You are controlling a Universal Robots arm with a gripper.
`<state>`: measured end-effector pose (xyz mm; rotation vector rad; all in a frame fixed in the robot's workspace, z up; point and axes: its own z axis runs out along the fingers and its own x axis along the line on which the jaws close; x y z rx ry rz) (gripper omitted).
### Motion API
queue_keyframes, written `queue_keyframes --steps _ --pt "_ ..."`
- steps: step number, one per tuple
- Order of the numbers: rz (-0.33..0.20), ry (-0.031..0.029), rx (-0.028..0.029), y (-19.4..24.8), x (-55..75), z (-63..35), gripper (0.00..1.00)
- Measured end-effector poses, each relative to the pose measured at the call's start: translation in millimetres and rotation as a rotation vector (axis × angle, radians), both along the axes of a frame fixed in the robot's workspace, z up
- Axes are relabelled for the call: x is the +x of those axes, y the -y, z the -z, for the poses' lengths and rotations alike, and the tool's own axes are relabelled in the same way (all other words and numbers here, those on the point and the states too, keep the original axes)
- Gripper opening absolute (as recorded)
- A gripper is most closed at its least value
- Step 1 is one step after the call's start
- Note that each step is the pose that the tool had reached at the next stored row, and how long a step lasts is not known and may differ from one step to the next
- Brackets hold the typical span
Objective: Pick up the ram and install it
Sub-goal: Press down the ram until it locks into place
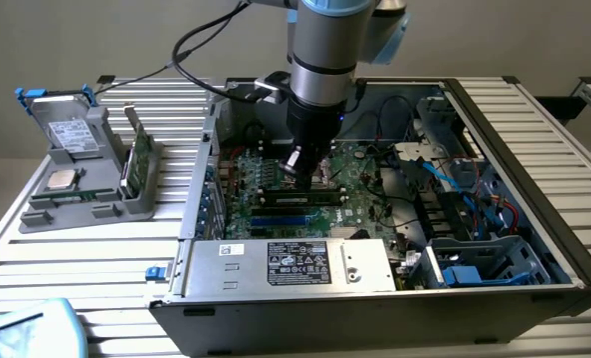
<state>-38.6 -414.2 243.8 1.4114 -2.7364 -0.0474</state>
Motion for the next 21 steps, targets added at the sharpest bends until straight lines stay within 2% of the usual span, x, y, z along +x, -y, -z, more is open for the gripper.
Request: queue_keyframes --steps 12,15,18,21 --pt "0.179 0.0001 0.0000 0.0 0.0 0.0 0.11" --pt "0.221 0.0025 0.0003 0.0 0.1 0.0 0.11" --pt "0.256 0.0126 0.0015 0.0 0.0 0.1 0.11" --pt "0.285 0.0315 0.0038 0.0 0.0 0.4 0.11"
